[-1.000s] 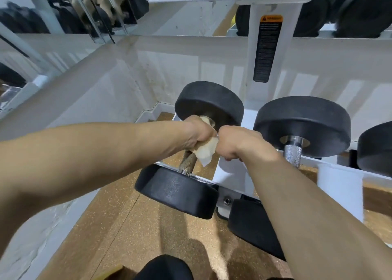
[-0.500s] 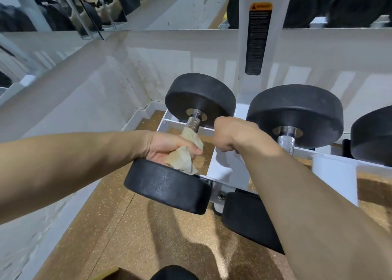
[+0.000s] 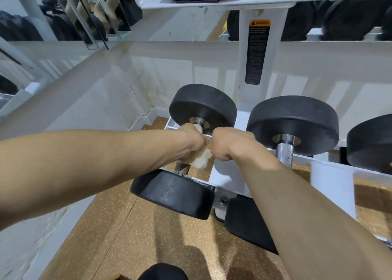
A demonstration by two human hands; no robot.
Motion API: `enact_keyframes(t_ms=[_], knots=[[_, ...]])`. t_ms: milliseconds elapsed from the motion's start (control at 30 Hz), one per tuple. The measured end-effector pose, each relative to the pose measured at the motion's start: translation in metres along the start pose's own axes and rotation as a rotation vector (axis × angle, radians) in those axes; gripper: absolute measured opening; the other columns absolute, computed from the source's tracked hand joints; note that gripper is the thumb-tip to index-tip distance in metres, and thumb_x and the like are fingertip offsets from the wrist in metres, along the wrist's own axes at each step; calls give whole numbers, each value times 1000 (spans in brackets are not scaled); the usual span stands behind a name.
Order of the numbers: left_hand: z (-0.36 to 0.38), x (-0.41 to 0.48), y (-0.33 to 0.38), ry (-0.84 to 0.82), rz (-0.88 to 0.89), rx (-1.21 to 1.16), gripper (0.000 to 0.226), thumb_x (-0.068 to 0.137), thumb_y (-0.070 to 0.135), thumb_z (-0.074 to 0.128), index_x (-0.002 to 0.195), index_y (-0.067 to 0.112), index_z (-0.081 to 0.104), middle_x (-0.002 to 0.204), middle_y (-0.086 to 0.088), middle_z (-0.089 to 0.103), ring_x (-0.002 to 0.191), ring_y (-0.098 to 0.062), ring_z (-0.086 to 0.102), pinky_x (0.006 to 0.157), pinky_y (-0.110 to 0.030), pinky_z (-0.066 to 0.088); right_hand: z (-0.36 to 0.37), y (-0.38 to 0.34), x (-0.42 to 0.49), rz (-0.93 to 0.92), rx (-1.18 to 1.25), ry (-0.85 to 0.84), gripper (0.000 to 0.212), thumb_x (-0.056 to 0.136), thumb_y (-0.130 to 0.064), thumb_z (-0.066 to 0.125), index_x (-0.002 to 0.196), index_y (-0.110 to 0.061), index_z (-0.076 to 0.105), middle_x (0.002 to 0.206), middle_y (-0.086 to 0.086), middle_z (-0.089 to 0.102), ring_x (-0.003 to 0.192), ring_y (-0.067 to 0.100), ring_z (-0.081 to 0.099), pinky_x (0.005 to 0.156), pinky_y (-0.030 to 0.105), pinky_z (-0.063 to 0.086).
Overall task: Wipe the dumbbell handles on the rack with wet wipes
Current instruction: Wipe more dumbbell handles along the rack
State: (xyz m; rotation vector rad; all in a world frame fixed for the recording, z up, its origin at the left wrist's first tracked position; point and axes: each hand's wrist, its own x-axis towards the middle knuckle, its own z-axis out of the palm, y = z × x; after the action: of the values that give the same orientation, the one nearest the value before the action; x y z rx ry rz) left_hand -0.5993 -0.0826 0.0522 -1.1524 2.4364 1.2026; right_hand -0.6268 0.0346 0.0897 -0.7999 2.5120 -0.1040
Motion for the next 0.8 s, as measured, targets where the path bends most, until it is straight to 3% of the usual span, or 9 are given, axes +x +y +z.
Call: enact_keyframes(t_ms=[67,167,233,333,500,567,633,700,800], knots=[[4,8,8,27,8,-80,17,96,21,67,102,10,57,88,-8,61,83,-24,60,69,-29,48,1,0,0,-4,-5,-1,20,82,-1,52,72,-18,48,77,-1,52,70,20,51,76,34,44],[-1,12,11,-4,14,-178,21,88,17,73,100,9,58,81,-9,66,71,-25,67,56,-28,52,1,-1,2,-11,4,4,21,83,-2,54,73,-19,48,77,-1,52,81,24,55,79,36,47],[-7,13,6,-133,-12,-254,25,83,15,76,102,7,62,80,-11,72,67,-27,70,59,-34,60,1,-1,3,-15,9,-8,17,83,-3,56,78,-19,53,78,-1,54,83,24,59,82,38,51],[-16,11,-3,-396,-60,-360,28,81,11,73,106,6,62,84,-14,73,75,-30,72,83,-46,59,3,-1,6,-13,11,-8,14,85,-4,57,83,-18,57,79,0,57,83,22,62,86,39,54],[-30,8,-15,-685,-136,-380,31,72,16,72,99,6,59,78,-13,65,69,-23,70,73,-38,59,1,2,10,0,-13,-30,20,85,-1,55,73,-16,53,77,2,54,73,20,57,79,36,50],[-34,6,-29,-790,-199,-323,28,76,16,76,96,4,60,79,-15,67,75,-26,71,83,-43,58,0,4,12,4,-26,-25,19,82,1,55,72,-15,54,76,3,55,67,19,53,74,34,46],[-40,7,-45,-868,-226,-184,43,72,22,87,103,1,65,101,-20,70,102,-34,69,104,-49,50,-2,4,14,5,-29,-19,18,82,1,54,72,-14,55,76,3,56,65,19,52,72,33,44],[-44,5,-48,-873,-233,-104,60,70,27,91,117,2,63,120,-22,65,122,-37,58,116,-53,37,-1,3,14,9,-29,-26,16,81,0,54,74,-14,55,77,2,57,65,19,53,71,33,44],[-36,-2,-40,-615,-139,13,44,73,29,89,100,6,64,97,-17,72,94,-29,70,99,-42,55,-1,2,14,7,-33,-31,16,80,1,53,74,-14,56,75,2,56,64,19,52,70,33,44]])
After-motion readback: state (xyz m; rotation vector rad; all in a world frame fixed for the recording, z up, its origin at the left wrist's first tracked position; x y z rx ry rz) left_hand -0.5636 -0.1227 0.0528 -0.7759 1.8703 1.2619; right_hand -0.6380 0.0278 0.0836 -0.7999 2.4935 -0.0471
